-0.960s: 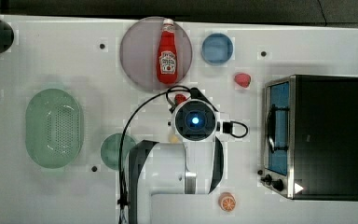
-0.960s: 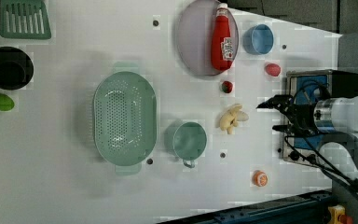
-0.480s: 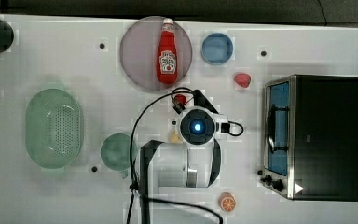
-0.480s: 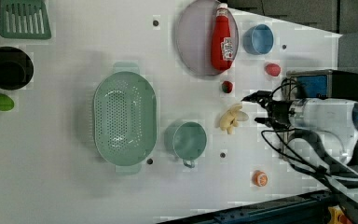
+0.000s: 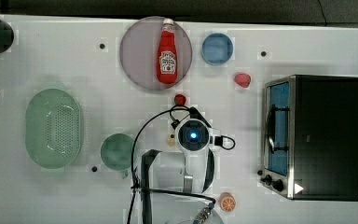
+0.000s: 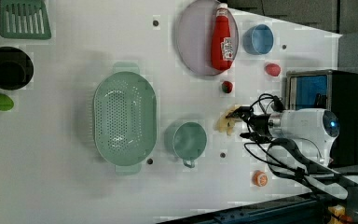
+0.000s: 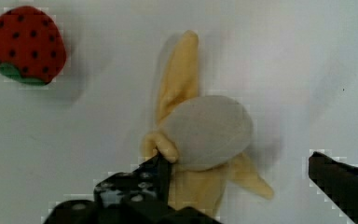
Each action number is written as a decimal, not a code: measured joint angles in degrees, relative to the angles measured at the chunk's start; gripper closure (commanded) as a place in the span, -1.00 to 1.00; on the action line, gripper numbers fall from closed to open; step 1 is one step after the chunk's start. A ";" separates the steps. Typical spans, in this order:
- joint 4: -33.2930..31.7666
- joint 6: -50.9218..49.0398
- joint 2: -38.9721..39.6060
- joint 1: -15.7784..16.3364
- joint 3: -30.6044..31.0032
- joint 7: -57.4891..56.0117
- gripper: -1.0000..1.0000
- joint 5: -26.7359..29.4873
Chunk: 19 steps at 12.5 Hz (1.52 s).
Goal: Pick banana from table and place on oven.
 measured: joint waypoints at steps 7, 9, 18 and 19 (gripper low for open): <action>2.24 1.79 0.17 0.02 0.27 0.00 0.58 -0.46; 1.45 1.45 -1.05 0.35 0.13 0.04 0.58 0.20; 16.23 -40.80 -29.76 -0.20 0.46 0.12 0.58 -0.08; 21.04 -47.22 -31.89 -0.67 0.83 0.13 0.58 -0.83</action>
